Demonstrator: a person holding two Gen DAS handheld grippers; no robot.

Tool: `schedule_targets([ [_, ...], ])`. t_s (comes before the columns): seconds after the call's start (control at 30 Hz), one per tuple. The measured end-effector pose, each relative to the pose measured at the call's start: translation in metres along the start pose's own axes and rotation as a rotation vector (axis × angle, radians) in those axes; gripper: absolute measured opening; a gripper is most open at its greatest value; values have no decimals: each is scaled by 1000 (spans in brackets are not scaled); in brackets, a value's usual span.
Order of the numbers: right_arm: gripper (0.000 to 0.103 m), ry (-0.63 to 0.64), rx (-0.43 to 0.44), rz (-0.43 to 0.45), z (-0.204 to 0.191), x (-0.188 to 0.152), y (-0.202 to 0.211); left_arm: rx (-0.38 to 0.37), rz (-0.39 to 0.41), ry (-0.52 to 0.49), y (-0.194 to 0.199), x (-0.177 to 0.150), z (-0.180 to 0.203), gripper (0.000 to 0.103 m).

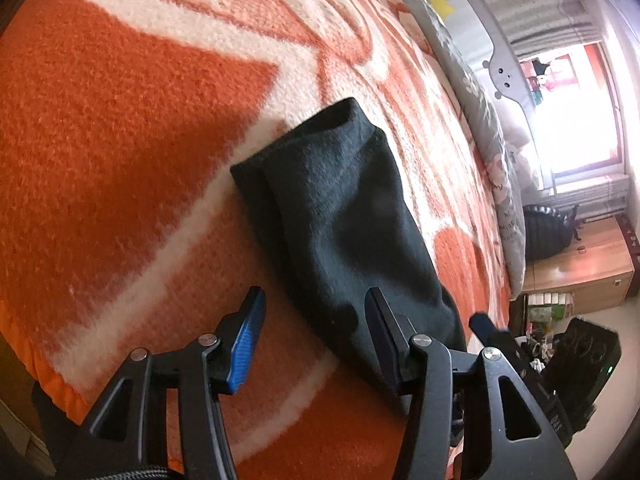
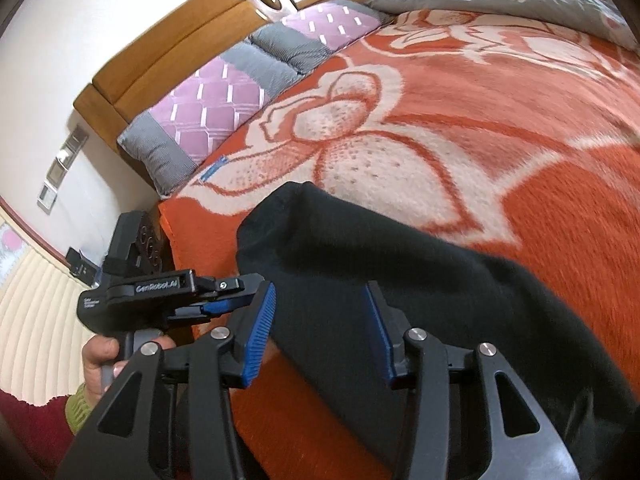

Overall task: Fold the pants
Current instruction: 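Press and smooth the folded pants with both open grippers, then grasp the bundle end with the left gripper while the right gripper grasps beside it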

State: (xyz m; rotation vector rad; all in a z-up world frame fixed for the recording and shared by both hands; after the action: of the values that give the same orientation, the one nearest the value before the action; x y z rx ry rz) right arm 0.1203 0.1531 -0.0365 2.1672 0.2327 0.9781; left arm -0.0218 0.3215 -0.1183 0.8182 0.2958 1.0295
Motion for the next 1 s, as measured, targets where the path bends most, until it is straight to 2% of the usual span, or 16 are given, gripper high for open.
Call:
schedule_targets([
  [0.37,47,74,-41,-100,8,48,-62,-12,27,46,-15,13,-9,52],
  [0.53,47,150,-38,-185,1,65,-97,-42,35,64,-20,18,-14,52],
  [0.7,47,221,-26,-276,-7,71,-132,-30,45,46,-23,21,-11,51],
  [0.77,47,227,1,-309,-7,71,-143,-22,50,41,-25,22,-8,49],
  [0.87,47,228,23,-335,-6,70,-153,-10,59,44,-29,25,-6,39],
  [0.9,46,227,25,-338,-6,70,-153,-8,63,43,-29,27,-6,37],
  [0.97,28,224,46,-335,-7,69,-153,4,75,37,-29,30,-11,27],
  [1.0,26,225,51,-329,-9,69,-151,3,74,32,-30,31,-11,25],
])
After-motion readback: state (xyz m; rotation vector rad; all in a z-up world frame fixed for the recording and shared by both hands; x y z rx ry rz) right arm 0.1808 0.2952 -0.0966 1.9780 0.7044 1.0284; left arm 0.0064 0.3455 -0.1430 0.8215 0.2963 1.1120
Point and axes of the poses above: each gripper's, at about its wrist camera, not at the fingertips, and y roughly against the way its jaws point, z to its right, x to its top, the point moved 5 cm from there along -y, roughly the way its jaws point
